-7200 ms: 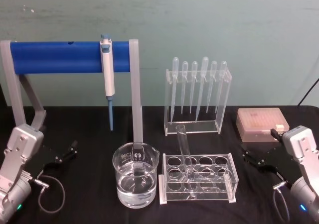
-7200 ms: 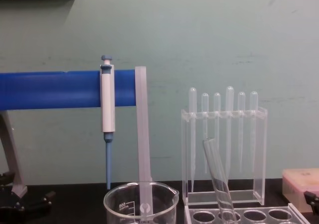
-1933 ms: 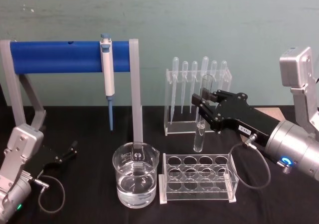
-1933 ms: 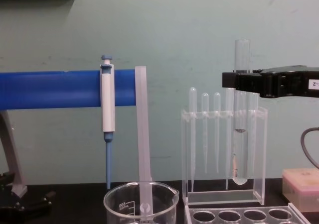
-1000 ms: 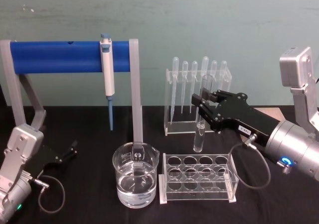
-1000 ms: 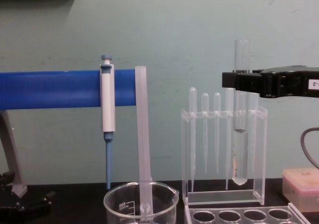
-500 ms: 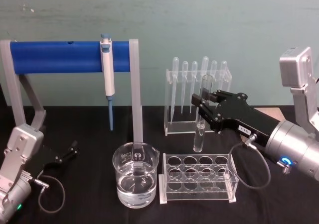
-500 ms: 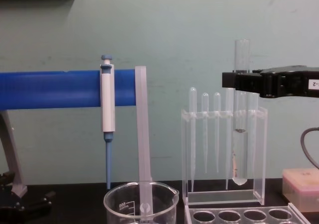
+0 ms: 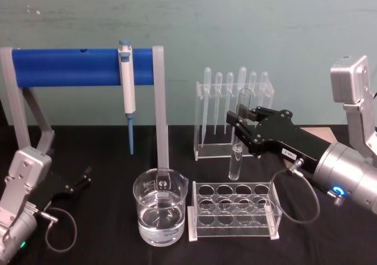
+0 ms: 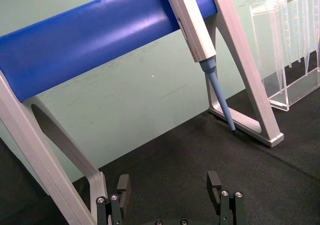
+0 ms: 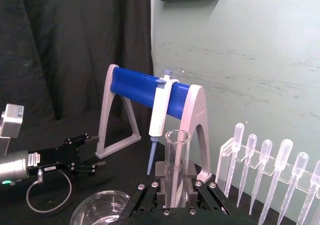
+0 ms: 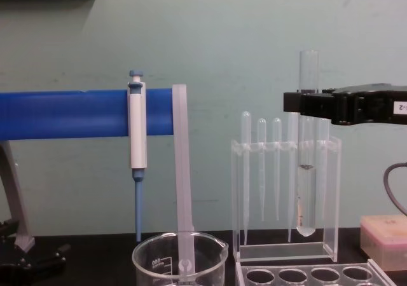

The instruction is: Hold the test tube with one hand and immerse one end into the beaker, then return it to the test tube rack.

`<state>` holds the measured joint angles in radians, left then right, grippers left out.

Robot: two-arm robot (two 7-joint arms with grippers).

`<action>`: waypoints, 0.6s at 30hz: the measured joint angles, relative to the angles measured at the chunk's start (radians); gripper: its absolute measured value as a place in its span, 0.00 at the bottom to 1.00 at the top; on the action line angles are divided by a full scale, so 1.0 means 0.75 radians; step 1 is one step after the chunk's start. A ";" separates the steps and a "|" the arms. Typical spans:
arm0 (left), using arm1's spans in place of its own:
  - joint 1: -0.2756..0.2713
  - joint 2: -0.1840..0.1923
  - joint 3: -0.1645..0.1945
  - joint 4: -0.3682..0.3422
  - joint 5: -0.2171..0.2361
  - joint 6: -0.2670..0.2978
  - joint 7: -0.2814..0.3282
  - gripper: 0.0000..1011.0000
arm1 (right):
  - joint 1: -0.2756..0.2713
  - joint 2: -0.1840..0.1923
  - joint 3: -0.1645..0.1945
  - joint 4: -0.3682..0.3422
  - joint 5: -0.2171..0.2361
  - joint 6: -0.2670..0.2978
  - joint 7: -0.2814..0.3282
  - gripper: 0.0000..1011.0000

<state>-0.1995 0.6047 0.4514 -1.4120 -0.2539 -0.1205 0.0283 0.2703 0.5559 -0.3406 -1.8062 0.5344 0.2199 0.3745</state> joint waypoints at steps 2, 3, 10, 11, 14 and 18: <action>0.000 0.000 0.000 0.000 0.000 0.000 0.000 0.99 | 0.000 0.000 0.000 0.000 0.000 0.000 0.000 0.22; 0.000 0.000 0.000 0.000 0.000 0.000 0.000 0.99 | 0.000 0.000 0.000 0.000 0.000 0.000 0.000 0.22; 0.000 0.000 0.000 0.000 0.000 0.000 0.000 0.99 | 0.021 -0.020 -0.029 -0.006 -0.003 0.010 -0.003 0.22; 0.000 0.000 0.000 0.000 0.000 0.000 0.000 0.99 | 0.028 -0.026 -0.037 -0.006 -0.005 0.014 -0.003 0.22; 0.000 0.000 0.000 0.000 0.000 0.000 0.000 0.99 | 0.063 -0.057 -0.079 0.000 -0.017 0.023 -0.002 0.22; 0.000 0.000 0.000 0.000 0.000 0.000 0.000 0.99 | 0.117 -0.111 -0.144 0.028 -0.038 0.026 0.006 0.22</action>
<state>-0.1995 0.6047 0.4514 -1.4120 -0.2539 -0.1205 0.0283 0.3577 0.4724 -0.4490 -1.7851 0.5057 0.2393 0.3788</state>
